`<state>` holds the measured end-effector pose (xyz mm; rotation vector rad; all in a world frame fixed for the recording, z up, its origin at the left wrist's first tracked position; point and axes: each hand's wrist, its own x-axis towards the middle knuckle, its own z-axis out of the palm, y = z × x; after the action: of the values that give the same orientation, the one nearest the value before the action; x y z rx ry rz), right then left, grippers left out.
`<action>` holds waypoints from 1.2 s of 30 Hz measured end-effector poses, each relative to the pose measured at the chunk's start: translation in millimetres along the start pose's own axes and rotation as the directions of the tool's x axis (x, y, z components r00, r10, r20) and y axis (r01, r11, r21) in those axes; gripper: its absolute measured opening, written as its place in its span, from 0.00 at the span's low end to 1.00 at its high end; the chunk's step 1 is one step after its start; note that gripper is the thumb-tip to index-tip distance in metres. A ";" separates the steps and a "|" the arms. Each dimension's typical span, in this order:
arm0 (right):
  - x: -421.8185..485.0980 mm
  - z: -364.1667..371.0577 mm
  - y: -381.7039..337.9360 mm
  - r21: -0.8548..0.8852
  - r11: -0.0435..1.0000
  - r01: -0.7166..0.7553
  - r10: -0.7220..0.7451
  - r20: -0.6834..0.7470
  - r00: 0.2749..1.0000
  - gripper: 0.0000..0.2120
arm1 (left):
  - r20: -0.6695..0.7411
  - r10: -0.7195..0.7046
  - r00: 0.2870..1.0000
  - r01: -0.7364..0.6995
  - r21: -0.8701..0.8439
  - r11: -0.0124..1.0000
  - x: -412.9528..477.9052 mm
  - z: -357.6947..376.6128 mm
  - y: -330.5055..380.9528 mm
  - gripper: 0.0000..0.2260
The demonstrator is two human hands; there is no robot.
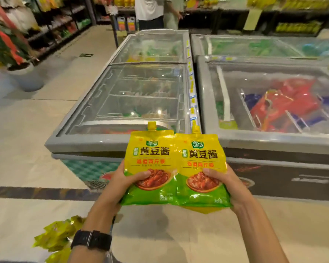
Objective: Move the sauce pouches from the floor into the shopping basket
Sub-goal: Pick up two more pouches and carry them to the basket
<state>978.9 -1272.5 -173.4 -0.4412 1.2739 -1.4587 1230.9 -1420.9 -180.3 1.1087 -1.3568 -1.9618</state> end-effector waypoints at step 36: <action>-228.5 -488.7 -70.2 0.170 0.817 0.551 -0.024 -0.945 0.326 0.54 | 0.832 -0.458 0.312 0.002 0.482 0.876 162.2 731.6 -104.1 0.51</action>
<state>623.5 -861.7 -203.8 0.6817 1.6250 -2.4533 532.6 -1131.0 -207.5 0.1320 -2.3812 -2.8209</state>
